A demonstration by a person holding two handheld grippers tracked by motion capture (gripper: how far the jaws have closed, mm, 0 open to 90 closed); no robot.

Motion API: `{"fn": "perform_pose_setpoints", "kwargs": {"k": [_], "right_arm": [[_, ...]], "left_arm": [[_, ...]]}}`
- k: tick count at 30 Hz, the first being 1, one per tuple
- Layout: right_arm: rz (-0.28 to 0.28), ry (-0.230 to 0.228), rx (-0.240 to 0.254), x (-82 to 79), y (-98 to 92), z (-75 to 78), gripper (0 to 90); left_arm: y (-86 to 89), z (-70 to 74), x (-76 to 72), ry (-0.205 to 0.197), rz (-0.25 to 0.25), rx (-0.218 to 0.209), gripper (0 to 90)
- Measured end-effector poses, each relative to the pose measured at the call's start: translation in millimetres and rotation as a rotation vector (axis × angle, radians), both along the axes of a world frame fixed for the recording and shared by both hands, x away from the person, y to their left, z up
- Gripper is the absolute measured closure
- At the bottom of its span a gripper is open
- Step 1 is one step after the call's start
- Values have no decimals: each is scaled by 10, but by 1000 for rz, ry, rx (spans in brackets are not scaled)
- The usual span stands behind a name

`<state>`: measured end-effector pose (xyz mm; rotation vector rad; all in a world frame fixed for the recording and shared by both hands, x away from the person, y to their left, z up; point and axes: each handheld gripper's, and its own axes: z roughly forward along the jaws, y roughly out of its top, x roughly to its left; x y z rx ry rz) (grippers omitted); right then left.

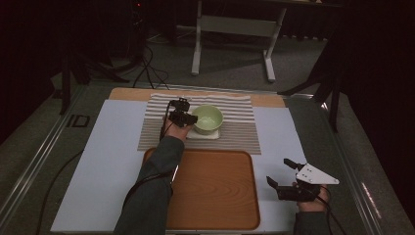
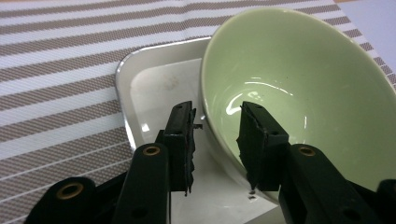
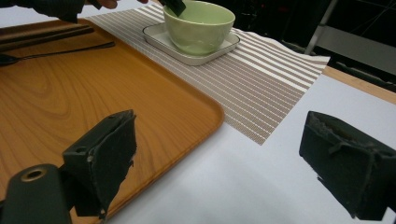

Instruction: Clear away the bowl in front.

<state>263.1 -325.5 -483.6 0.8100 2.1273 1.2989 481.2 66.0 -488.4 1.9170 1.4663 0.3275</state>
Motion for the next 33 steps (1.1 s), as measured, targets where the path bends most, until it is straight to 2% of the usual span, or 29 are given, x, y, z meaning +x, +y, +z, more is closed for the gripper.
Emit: {"fn": "perform_pose_setpoints", "kwargs": {"k": [7,11,14,19,22,27,33], "right_arm": [[0,0,4,-6,-7,4,106],[1,4,9,-4,-9,5,106],[2,3,12,-6,-12,6,106],[5,5,13,-3,-13,3,106],[6,6,15,-4,-13,4,106],[6,8,14,-7,-14,5,106],[7,6,16,-6,-18,5,106]], "left_arm": [[-28,-27,61,48,29,-19,690],[-77,-33,104,64,40,30,721],[-87,-48,124,81,55,31,750],[-79,-38,127,88,80,35,802],[-61,-40,124,91,93,22,831],[-39,-37,114,93,131,7,840],[-23,-22,92,80,133,-6,842]]}}
